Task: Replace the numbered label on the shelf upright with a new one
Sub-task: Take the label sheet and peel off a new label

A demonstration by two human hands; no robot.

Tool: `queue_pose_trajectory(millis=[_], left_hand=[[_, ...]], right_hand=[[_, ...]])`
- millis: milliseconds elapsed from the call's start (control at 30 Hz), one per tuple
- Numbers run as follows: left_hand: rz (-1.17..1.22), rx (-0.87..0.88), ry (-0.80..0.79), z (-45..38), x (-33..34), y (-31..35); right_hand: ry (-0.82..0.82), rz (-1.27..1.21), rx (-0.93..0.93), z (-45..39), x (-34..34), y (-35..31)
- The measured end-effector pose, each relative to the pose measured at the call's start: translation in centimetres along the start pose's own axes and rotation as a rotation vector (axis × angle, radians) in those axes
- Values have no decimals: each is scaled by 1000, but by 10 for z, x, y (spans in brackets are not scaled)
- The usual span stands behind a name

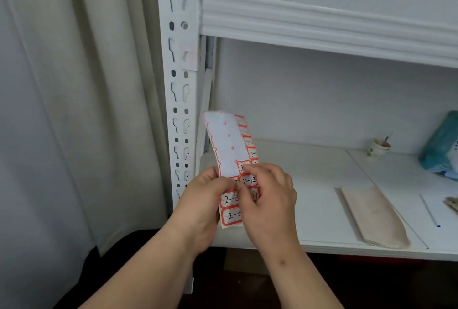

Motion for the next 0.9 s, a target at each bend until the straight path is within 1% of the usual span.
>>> queue_pose_trajectory(millis=[133,233,367,633,733,900], left_hand=[[52,14,0,4,-4,0],[27,2,13,3,-7,0],[14,0,-6,3,-3,-2],[8,30,19,-4,-6,2],[-8,27,22,-8,-6,1],[-58,56,51,-15,-7,-3]], right_hand=[[-46,-70,22,1,1,-4],[-49,-131,67,1,2,-8],[2,-256,191,-2,0,-8],[-38,-412,358,-2,4,5],[-23,-427,408,-3,5,8],[-2,-375,461,-5,8,14]])
Point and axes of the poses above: each hand's wrist, its own z-axis away from the middle knuckle, its own x-axis out of the palm, y = z × x, the point moved 4 cm from there along -z, towards the middle knuckle, and after that the axes turned 12 degrees about -x, right-handed, at the moved point
